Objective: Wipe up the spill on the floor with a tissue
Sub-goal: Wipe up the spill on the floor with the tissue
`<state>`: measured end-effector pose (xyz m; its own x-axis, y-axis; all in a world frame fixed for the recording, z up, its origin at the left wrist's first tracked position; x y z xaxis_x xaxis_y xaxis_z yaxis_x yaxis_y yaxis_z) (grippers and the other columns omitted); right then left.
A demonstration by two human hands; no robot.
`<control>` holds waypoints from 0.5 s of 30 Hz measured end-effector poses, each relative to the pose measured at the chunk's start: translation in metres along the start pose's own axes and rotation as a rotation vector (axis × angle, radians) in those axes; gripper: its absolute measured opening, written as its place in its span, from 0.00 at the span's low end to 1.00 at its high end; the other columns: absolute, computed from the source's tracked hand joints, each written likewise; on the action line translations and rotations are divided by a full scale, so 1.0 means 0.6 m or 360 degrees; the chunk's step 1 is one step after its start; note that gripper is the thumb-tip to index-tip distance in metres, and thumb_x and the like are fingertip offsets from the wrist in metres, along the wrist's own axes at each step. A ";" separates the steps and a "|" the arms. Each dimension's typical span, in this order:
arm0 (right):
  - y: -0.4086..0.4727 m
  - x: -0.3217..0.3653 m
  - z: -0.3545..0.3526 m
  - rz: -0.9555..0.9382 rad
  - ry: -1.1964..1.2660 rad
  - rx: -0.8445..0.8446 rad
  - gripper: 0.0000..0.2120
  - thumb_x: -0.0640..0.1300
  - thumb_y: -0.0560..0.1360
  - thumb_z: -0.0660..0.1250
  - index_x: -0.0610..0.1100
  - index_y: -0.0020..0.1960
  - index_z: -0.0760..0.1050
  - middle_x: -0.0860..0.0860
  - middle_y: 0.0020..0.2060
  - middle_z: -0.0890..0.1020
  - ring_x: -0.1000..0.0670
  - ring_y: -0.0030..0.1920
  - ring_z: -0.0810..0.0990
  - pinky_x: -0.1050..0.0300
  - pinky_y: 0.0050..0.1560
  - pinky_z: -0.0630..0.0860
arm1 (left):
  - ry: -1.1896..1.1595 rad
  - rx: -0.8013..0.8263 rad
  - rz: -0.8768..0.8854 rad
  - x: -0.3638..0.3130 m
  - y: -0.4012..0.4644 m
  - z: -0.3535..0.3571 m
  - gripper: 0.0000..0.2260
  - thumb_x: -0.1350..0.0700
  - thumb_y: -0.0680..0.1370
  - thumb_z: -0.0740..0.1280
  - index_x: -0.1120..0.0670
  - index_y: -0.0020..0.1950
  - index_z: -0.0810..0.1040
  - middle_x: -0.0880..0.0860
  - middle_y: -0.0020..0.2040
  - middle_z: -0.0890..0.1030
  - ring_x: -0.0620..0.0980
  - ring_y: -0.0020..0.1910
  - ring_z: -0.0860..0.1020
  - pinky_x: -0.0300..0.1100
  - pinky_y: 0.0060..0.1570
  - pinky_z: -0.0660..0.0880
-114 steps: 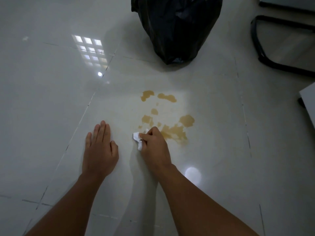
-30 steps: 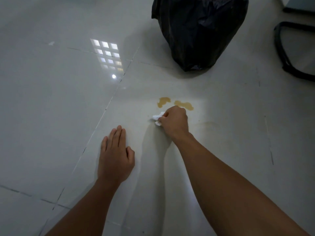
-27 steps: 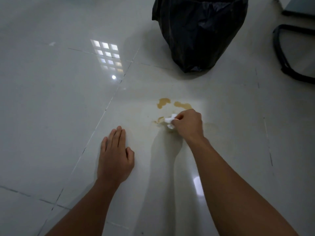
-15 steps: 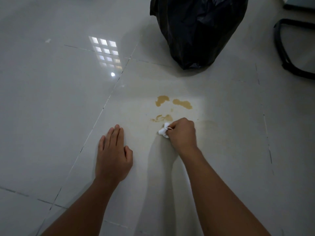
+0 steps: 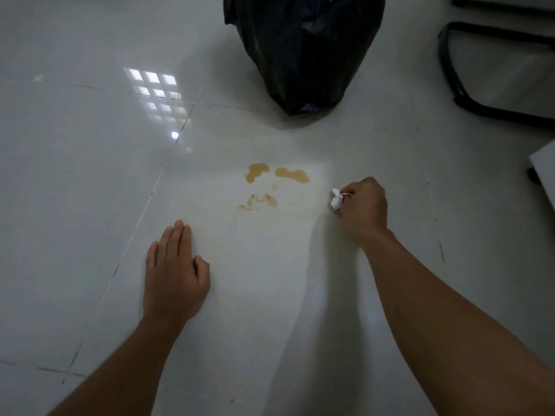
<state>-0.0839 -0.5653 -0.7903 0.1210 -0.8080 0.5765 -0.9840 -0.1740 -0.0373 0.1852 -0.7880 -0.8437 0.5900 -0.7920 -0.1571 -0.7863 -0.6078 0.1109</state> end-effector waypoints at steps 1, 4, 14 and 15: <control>0.000 -0.009 -0.003 -0.0007 -0.0026 0.0048 0.05 0.40 0.70 0.71 0.40 0.42 0.85 0.40 0.40 0.83 0.44 0.39 0.80 0.60 0.37 0.67 | 0.0004 -0.0004 0.0004 -0.001 0.000 -0.001 0.29 0.53 0.74 0.54 0.62 0.74 0.66 0.60 0.75 0.68 0.57 0.75 0.65 0.56 0.72 0.60; -0.017 0.009 0.012 -0.0139 -0.0066 0.0187 0.08 0.38 0.72 0.68 0.37 0.44 0.85 0.38 0.41 0.81 0.41 0.43 0.82 0.58 0.37 0.67 | -0.0001 0.0006 0.0002 -0.002 -0.002 -0.003 0.29 0.53 0.74 0.53 0.63 0.73 0.66 0.61 0.74 0.68 0.58 0.75 0.65 0.57 0.72 0.60; -0.121 0.151 0.110 -0.0691 -0.0067 0.0565 0.08 0.39 0.71 0.66 0.39 0.45 0.83 0.43 0.41 0.74 0.40 0.43 0.78 0.54 0.40 0.71 | -0.0088 0.0074 -0.0029 0.000 0.002 -0.004 0.30 0.52 0.74 0.53 0.61 0.74 0.65 0.59 0.75 0.67 0.56 0.75 0.63 0.57 0.73 0.59; -0.114 0.146 0.098 -0.0704 -0.0067 0.0492 0.09 0.40 0.71 0.65 0.39 0.44 0.83 0.42 0.41 0.75 0.40 0.42 0.78 0.52 0.40 0.73 | -0.0099 0.0072 -0.0033 0.001 0.002 -0.004 0.30 0.52 0.73 0.53 0.61 0.74 0.66 0.59 0.75 0.68 0.56 0.75 0.64 0.56 0.73 0.59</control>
<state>0.0018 -0.6575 -0.7852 0.5264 -0.6411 0.5585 -0.7546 -0.6550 -0.0406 0.1848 -0.7892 -0.8412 0.5949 -0.7733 -0.2195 -0.7823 -0.6197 0.0628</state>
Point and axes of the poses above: each hand's wrist, its own y-axis towards the middle knuckle, its own z-axis out of the palm, x = y × z, the point moved 2 cm from there along y, towards the middle knuckle
